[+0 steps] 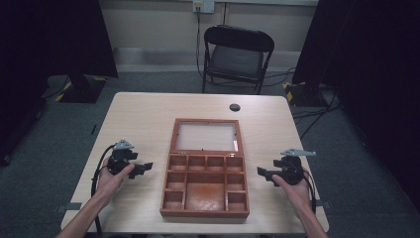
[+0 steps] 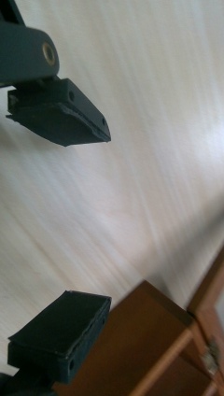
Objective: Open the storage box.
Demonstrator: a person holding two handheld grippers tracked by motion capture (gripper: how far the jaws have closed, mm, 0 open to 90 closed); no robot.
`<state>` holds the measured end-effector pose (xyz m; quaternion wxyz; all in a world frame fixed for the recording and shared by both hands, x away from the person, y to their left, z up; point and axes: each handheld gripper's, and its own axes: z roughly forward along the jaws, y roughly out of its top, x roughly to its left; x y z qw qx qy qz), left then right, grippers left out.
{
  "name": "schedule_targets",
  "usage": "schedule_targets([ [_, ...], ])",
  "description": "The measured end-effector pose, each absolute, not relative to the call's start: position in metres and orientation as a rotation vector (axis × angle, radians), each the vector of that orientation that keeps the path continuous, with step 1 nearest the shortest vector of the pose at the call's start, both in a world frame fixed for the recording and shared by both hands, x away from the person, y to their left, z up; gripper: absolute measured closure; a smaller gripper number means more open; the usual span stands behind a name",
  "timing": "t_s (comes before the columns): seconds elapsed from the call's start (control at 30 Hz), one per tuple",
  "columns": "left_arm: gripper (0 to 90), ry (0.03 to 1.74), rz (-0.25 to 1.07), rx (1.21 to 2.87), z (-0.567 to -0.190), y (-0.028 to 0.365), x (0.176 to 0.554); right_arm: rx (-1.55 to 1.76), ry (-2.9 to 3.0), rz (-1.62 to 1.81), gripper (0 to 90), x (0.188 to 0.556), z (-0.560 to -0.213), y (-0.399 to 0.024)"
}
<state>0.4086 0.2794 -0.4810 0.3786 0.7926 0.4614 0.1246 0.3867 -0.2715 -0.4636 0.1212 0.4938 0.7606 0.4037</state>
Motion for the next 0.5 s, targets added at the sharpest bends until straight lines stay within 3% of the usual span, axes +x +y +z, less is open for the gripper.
schedule_targets([
  [0.07,17.6,1.193,0.391,2.046,-0.485,0.280,0.405,1.452,2.222,1.138,15.2,0.381,-0.470,-0.277],
  [0.17,18.0,1.214,0.373,2.097,-0.491,0.280,0.404,1.466,2.222,1.057,15.2,0.376,-0.480,-0.283],
  [0.3,15.3,1.155,0.502,2.107,-0.499,0.277,0.401,1.454,2.206,0.944,14.3,0.375,-0.491,-0.285],
  [0.5,11.8,1.150,0.513,2.079,-0.502,0.277,0.401,1.368,2.131,0.923,12.5,0.370,-0.500,-0.285],
])
